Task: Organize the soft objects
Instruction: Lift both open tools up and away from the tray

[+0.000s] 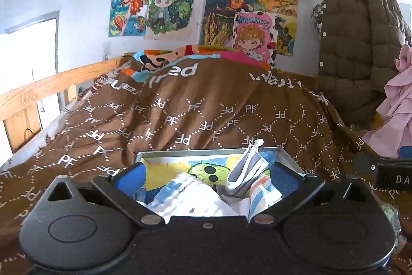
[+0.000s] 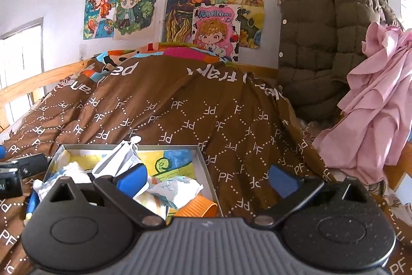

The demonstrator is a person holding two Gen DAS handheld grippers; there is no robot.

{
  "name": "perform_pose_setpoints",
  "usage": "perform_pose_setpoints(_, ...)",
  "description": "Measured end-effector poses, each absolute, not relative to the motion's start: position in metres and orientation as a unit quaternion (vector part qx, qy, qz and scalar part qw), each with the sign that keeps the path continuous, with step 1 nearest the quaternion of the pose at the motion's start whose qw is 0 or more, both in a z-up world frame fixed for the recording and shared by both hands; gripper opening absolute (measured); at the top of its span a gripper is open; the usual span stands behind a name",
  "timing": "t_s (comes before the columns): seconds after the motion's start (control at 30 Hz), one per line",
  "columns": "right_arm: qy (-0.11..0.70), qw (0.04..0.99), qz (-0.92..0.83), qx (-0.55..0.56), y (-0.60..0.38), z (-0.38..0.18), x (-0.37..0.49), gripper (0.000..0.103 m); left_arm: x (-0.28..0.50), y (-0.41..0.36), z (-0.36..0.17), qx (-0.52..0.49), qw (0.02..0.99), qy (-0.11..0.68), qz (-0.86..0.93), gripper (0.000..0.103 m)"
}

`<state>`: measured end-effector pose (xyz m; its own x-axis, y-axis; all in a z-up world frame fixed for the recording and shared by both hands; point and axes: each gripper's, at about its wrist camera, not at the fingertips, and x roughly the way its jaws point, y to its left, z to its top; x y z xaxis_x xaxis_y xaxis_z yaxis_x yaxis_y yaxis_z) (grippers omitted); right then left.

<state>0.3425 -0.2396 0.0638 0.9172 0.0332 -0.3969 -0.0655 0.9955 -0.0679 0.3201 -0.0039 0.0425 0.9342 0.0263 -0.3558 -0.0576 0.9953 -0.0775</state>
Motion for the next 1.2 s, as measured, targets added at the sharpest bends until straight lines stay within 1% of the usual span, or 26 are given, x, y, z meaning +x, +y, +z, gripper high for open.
perform_pose_setpoints(0.2,0.202,0.978,0.022,-0.040,-0.239,0.072,0.323,0.103,0.294,-0.006,0.048,-0.028,0.984,0.172,0.027,0.102)
perform_pose_setpoints(0.47,0.226,0.974,0.022,-0.023,-0.244,0.091,0.279,0.103,0.251,-0.003,0.071,-0.036,0.983,0.180,0.015,0.102)
perform_pose_setpoints(0.63,0.222,0.975,0.022,-0.024,-0.246,0.116,0.241,0.103,0.215,-0.001,0.090,-0.035,0.982,0.184,0.005,0.102)
perform_pose_setpoints(0.93,0.206,0.978,0.030,-0.036,-0.232,0.169,0.175,0.103,0.151,-0.004,0.141,-0.019,0.988,0.148,-0.024,0.102)
perform_pose_setpoints(1.2,0.195,0.980,0.014,-0.045,-0.228,0.204,0.135,0.103,0.125,0.004,0.167,-0.037,0.989,0.145,-0.017,0.102)
